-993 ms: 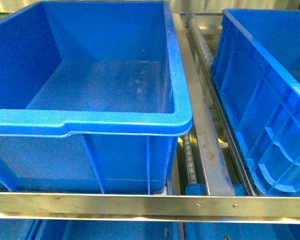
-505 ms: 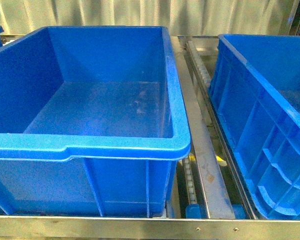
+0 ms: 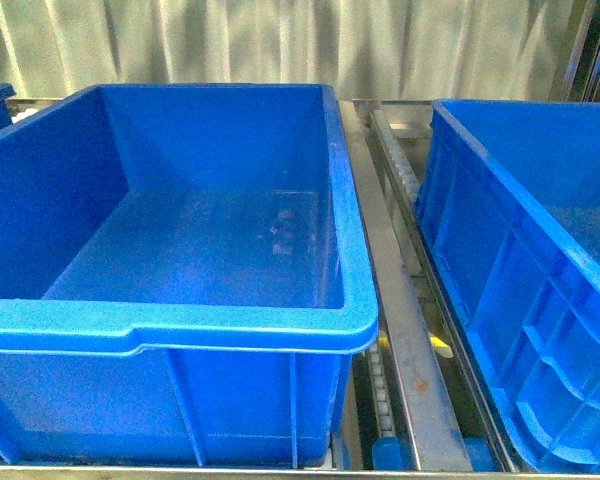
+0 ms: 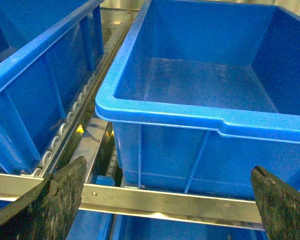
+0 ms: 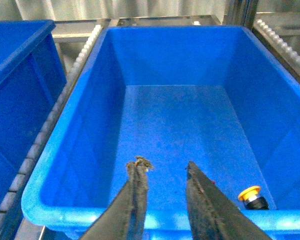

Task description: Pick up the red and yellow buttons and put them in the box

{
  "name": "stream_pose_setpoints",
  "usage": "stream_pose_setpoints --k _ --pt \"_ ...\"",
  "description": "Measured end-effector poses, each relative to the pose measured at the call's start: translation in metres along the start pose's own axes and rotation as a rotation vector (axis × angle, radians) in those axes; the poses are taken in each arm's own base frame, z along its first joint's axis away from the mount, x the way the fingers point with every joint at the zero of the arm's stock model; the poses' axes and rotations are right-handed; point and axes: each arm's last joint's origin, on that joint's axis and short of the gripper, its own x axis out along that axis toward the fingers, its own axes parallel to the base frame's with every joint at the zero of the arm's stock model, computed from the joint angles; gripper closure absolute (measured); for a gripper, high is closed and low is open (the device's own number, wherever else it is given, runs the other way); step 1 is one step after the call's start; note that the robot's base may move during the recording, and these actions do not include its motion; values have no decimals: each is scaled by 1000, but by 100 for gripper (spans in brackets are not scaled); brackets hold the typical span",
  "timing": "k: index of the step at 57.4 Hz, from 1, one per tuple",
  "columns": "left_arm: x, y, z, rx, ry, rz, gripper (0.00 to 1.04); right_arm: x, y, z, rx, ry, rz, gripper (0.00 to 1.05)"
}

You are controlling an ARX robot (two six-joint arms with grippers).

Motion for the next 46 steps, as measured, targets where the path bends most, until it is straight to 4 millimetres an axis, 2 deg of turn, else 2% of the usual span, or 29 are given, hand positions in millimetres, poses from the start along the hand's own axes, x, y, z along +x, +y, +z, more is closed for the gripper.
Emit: stream_pose_setpoints --k 5,15,46 --pt "0 0 0 0 0 0 8 -4 2 -9 -3 -2 -3 101" --pt "0 0 0 0 0 1 8 -13 14 -27 -8 -6 9 101" --pt "0 0 0 0 0 0 8 -28 14 -54 -8 -13 2 101"
